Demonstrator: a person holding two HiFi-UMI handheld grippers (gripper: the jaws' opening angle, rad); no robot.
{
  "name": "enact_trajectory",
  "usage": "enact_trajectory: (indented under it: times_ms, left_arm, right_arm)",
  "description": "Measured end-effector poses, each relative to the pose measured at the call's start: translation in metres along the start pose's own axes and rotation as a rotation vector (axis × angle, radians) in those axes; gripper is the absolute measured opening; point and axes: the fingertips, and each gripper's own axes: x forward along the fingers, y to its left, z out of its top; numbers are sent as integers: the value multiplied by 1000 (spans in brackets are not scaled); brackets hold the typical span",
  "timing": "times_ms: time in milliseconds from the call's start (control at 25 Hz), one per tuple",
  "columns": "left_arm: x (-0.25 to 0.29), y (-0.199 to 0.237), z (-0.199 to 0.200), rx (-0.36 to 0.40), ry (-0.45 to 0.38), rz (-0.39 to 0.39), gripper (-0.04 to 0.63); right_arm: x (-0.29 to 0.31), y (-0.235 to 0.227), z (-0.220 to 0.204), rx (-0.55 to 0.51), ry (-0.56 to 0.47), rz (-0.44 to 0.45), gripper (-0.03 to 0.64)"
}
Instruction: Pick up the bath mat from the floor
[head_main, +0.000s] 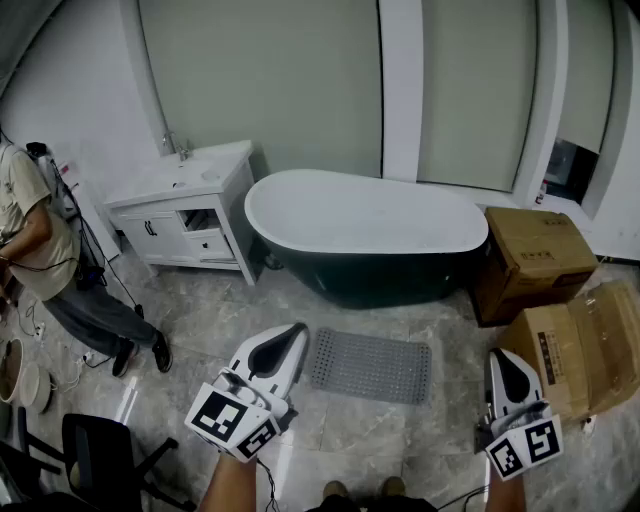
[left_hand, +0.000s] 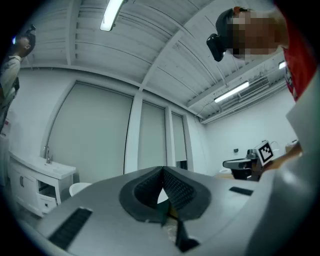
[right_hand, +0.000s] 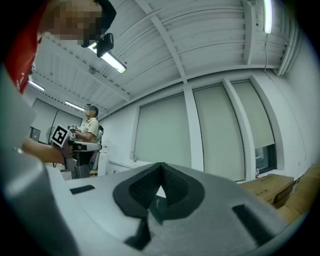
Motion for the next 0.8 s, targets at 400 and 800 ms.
enact_trajectory:
  times_ms: [400,800]
  left_arm:
    - [-14,26,-15,-19,15,5,11]
    - [-14,73,-55,-7,96,20,11]
  right_arm:
    - [3,11,-2,35,-2,-27,3]
    - [15,14,-35,9,106,-65,5]
